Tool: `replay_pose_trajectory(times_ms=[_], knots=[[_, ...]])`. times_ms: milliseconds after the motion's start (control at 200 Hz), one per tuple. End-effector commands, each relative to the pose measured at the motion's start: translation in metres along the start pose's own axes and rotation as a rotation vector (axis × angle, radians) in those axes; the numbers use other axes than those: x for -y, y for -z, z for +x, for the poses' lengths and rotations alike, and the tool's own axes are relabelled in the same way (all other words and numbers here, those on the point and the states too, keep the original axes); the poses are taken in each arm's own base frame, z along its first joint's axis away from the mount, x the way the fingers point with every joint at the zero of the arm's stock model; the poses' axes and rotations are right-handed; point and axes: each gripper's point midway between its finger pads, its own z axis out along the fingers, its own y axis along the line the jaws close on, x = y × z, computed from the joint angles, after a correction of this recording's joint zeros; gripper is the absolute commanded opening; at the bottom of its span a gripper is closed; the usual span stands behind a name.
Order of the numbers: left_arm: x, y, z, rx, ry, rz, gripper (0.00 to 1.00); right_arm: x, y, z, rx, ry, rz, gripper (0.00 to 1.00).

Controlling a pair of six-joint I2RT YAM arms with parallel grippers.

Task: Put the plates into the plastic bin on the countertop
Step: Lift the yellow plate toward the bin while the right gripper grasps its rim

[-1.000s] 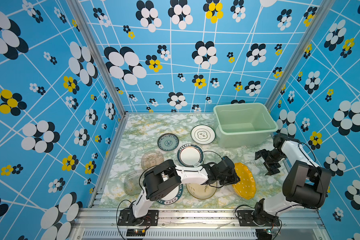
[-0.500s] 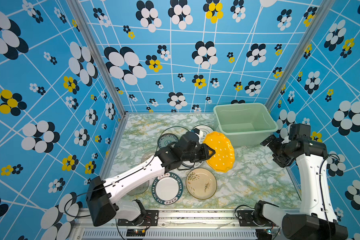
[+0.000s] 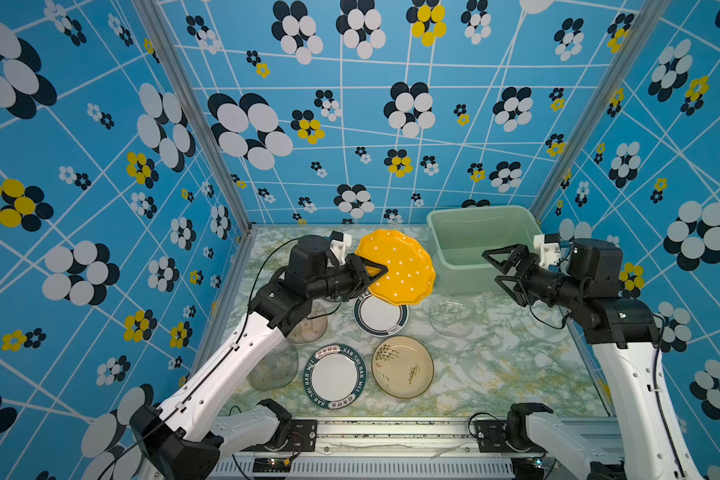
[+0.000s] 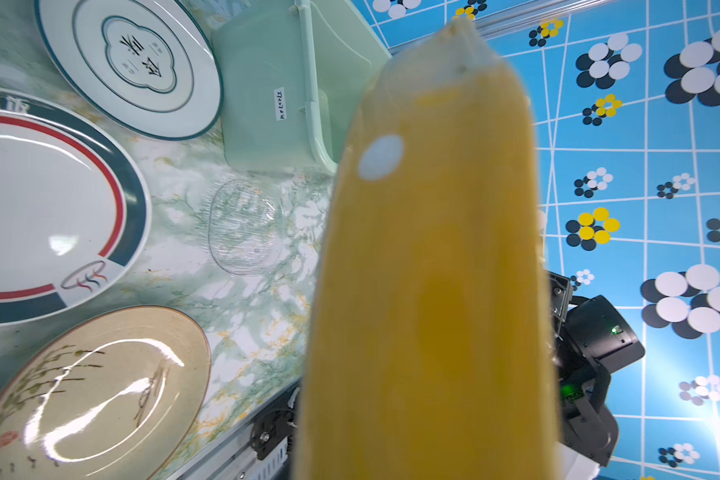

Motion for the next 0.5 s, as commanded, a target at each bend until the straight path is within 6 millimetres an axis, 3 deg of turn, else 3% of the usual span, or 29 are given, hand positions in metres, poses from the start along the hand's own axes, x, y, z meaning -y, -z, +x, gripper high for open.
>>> replay_pose_trajectory(times_ms=[0,105,260,495], knots=[[0.084,0.015,-0.009,0.005,-0.044,0.292,0.07,-0.03,-0.004,0.014,-0.023,-0.011,-0.127,0.96],[0.086,0.008,-0.017,0.016,-0.015,0.306,0.07,-0.041,-0.01,0.027,-0.054,-0.003,-0.18,0.96],[0.086,0.004,-0.022,0.035,0.024,0.319,0.07,-0.034,-0.03,0.05,-0.126,0.003,-0.166,0.94],[0.075,0.001,-0.025,0.06,0.061,0.306,0.08,-0.044,-0.056,0.048,-0.123,-0.072,-0.27,0.88]])
